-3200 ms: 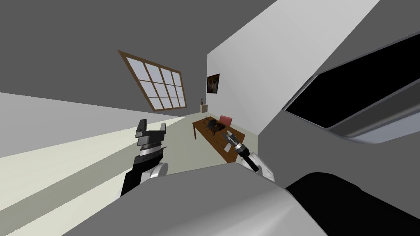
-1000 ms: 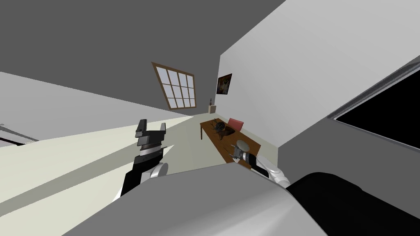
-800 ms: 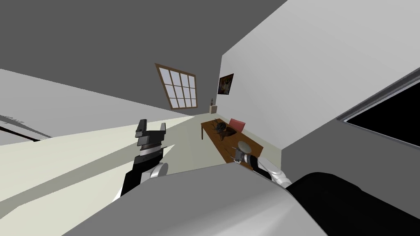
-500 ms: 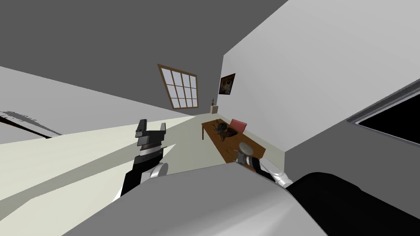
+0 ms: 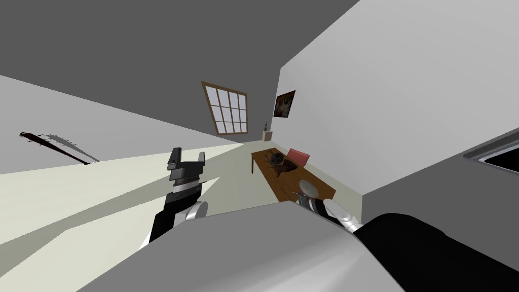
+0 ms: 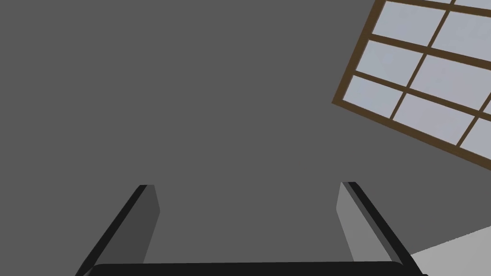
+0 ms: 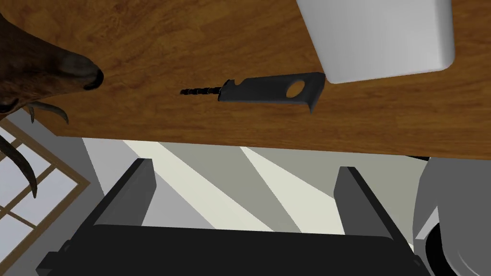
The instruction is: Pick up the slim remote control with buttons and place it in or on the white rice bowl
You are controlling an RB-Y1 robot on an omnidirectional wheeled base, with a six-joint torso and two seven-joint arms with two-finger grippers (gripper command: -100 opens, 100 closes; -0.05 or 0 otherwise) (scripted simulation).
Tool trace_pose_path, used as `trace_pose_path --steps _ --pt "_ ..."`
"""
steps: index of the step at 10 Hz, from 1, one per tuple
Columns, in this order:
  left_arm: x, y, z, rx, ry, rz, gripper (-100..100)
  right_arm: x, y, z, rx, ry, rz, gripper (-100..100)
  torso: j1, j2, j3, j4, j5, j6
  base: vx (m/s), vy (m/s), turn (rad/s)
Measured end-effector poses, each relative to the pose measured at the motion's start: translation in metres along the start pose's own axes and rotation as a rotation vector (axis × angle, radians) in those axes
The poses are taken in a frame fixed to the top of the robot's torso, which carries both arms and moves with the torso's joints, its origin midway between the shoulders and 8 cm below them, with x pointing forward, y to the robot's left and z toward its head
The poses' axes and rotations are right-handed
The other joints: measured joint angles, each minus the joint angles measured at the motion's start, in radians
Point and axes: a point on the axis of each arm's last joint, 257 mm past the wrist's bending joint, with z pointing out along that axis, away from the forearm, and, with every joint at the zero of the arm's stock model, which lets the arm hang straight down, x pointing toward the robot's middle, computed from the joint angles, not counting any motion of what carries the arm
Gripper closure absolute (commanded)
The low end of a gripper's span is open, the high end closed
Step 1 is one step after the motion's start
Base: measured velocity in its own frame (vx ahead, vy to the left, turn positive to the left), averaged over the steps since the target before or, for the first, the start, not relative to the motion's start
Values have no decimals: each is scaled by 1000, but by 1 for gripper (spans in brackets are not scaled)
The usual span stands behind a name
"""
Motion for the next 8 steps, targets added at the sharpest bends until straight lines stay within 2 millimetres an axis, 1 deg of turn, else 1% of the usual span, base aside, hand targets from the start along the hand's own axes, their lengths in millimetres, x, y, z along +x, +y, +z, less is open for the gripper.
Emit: trace_pose_path --steps 1,2,3,6,7,8 --pt "0 0 0 0 0 0 0 6 4 0 -13 14 -9 -100 0 1 1 0 0 0 27 -5 110" --pt "0 0 0 0 0 0 0 22 15 -3 -46 44 -32 -100 0 1 0 0 0 0 30 -8 84" --pt "0 0 0 0 0 0 0 31 23 -5 -71 63 -51 -100 0 0 0 0 0 0 43 -14 116" --pt "0 0 0 0 0 0 0 67 55 -17 -167 136 -110 -100 0 -1 0 0 0 0 43 -13 87" --pt "0 0 0 0 0 0 0 70 64 -21 -193 152 -134 -100 0 0 0 0 0 0 57 -9 109" --pt "0 0 0 0 0 0 0 83 76 -23 -227 177 -148 -100 0 -1 -1 0 0 0 43 -4 64"
